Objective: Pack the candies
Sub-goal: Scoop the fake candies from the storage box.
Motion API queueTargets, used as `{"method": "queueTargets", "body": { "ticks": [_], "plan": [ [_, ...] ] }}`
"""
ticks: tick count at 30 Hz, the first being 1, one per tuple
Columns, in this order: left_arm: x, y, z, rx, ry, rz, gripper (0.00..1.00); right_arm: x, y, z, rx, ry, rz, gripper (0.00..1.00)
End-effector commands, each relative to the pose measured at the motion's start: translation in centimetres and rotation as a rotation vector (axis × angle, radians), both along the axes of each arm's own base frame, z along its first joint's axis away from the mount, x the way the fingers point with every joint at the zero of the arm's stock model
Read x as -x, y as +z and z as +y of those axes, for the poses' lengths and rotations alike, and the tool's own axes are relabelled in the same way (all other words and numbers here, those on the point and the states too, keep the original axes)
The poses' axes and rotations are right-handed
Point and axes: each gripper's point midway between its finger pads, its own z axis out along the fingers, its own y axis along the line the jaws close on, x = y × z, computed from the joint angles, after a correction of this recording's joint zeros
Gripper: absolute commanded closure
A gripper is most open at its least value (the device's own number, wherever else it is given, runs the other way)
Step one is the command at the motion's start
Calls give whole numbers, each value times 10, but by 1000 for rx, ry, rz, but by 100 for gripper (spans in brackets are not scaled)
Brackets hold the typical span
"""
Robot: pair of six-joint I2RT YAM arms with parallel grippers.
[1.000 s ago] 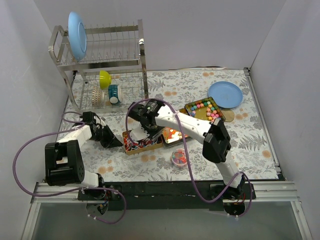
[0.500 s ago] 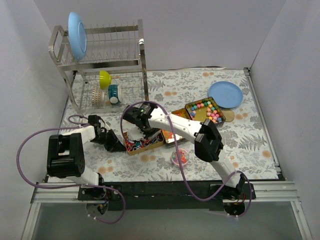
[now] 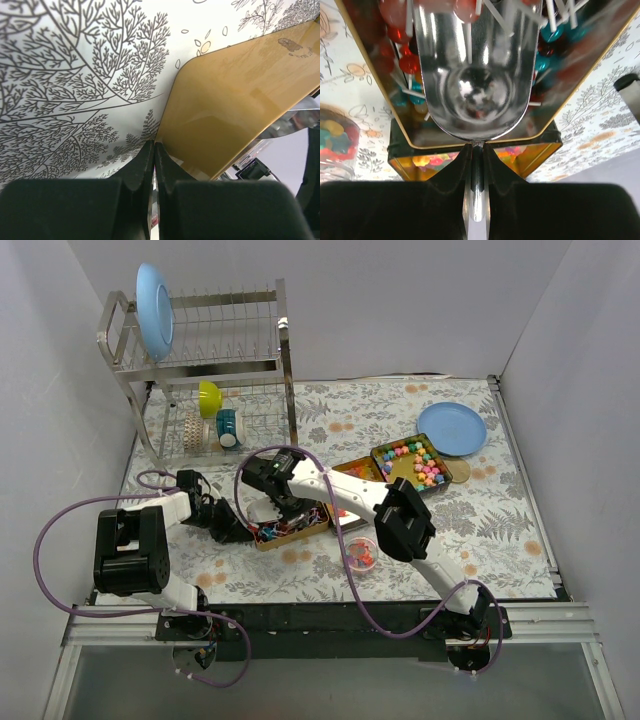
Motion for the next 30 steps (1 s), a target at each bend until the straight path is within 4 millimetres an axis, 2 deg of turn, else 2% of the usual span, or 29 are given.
{"method": "queueTargets", "body": {
  "ticks": [1, 4, 9, 13, 14, 17, 21, 23, 30],
  "plan": [
    [-6, 14, -11, 65, -11, -51, 100, 8, -2, 23, -107, -4, 37, 99],
    [-9, 18, -9, 49, -8, -70, 100, 5, -1, 17, -90, -11, 16, 99],
    [-13, 24, -10, 61, -9, -102, 100, 5, 14, 17, -232, -76, 109, 99],
    [-16, 29, -9, 62, -11, -123, 100, 18, 3, 7, -274, -111, 224, 99],
    [-16, 30, -10, 64, -15, -129, 100, 16, 3, 4, -286, -130, 238, 99],
    [-16, 33, -9, 58, -16, -133, 100, 12, 10, -1, -320, -151, 258, 99],
    [-21, 39, -7, 63, -11, -161, 100, 11, 31, 1, -441, -129, 304, 99],
    [-24, 44, -6, 64, -15, -179, 100, 10, 32, 2, -478, -112, 319, 99],
    [-30, 63, -5, 73, -45, -235, 100, 29, 26, -14, -542, -111, 425, 99]
  ]
}}
